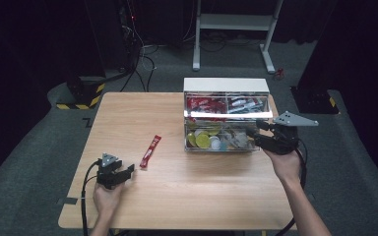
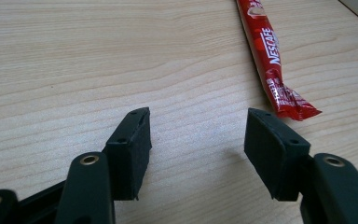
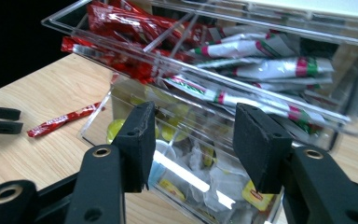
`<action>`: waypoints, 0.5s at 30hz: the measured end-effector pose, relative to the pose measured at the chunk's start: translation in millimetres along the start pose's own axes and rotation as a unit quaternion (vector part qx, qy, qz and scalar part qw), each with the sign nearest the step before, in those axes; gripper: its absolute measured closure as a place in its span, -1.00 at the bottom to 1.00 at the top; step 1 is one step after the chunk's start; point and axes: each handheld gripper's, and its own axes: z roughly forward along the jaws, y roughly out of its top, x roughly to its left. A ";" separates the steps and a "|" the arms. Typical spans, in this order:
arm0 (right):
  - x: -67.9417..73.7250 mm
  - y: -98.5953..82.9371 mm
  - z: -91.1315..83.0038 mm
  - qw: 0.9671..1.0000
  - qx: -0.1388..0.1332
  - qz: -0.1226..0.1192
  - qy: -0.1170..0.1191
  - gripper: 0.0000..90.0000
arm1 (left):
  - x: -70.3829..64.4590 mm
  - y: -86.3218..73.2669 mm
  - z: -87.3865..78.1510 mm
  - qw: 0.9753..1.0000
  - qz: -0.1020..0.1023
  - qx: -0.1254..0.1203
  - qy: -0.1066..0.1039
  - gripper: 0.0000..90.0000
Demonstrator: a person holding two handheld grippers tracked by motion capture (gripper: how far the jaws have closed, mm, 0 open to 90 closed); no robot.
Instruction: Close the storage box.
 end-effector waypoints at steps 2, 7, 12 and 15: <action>-2.0 -3.5 -1.8 1.000 -0.003 0.004 -0.004 0.06 | -0.2 0.0 0.1 1.000 0.001 0.000 0.000 -0.08; -7.3 -12.8 -6.5 1.000 -0.010 0.018 -0.010 0.05 | -0.1 0.1 0.1 1.000 0.002 0.000 0.000 -0.09; -13.3 -22.7 -8.3 0.999 -0.009 0.029 -0.015 0.04 | -0.4 0.1 0.2 1.000 0.003 0.000 0.001 -0.09; -18.5 -28.9 -11.5 0.999 -0.017 0.041 -0.019 0.04 | -0.3 0.1 0.2 1.000 0.002 0.000 0.001 -0.09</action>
